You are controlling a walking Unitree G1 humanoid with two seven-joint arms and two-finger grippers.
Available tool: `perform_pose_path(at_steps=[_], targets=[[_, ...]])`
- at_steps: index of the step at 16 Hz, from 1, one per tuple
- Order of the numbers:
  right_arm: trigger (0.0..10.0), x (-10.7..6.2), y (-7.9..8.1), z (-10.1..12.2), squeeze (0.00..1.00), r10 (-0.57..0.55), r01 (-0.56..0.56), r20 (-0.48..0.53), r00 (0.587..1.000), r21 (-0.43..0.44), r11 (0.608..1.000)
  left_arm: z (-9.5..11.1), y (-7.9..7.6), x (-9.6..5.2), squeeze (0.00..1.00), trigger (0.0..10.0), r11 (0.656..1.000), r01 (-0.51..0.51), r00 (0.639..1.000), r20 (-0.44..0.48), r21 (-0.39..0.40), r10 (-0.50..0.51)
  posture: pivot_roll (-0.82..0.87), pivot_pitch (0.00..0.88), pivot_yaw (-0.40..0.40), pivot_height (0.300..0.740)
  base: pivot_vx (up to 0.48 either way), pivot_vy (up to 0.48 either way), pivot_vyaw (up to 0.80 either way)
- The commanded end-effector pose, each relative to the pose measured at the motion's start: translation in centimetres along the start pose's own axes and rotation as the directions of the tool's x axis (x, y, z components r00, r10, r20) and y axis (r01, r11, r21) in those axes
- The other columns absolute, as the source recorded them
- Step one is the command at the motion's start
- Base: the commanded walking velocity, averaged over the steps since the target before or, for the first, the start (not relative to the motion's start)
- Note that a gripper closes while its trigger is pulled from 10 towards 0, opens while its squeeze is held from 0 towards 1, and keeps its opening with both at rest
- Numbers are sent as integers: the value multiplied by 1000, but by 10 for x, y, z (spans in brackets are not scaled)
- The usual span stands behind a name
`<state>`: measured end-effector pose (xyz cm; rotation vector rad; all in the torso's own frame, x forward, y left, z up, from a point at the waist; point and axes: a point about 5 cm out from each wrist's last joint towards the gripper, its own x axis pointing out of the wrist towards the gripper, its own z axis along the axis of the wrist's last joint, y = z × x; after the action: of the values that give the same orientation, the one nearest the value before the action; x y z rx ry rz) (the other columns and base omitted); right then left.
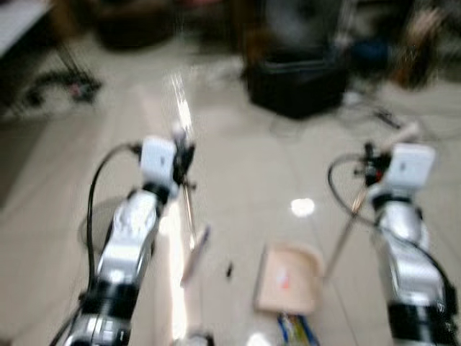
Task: Sweep floor
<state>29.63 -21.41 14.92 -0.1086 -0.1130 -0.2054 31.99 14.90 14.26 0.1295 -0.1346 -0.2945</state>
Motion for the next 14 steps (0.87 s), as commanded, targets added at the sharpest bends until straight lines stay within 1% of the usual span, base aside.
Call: perform_pose_path(at_steps=[1,2,3,9,11,14], targets=[[10000,1,9,6,0,32,-33,27,999,32,999,2,12,-2,0,10000,999,-31,1000,5,30,31,-4,93,63,740,330,0,0],[10000,1,8,5,0,32,-33,14,999,68,997,2,12,-1,0,10000,999,-32,999,4,31,32,-4,89,62,740,337,0,0],[10000,1,10,5,0,59,-59,14,998,59,996,2,12,-1,0,10000,999,-34,999,3,31,34,-3,88,62,740,334,0,0],[10000,-2,14,1,0,86,-86,2,996,71,994,0,17,-6,0,10000,998,-49,999,11,29,49,1,87,63,740,321,0,0],[10000,-2,13,0,0,83,-83,-1,997,73,994,-1,19,-6,0,10000,998,-48,999,3,40,48,0,90,70,740,0,0,0],[10000,-5,12,-1,0,85,-85,0,996,74,994,-1,20,-2,0,10000,997,-57,998,7,44,56,-2,89,74,740,0,0,0]])
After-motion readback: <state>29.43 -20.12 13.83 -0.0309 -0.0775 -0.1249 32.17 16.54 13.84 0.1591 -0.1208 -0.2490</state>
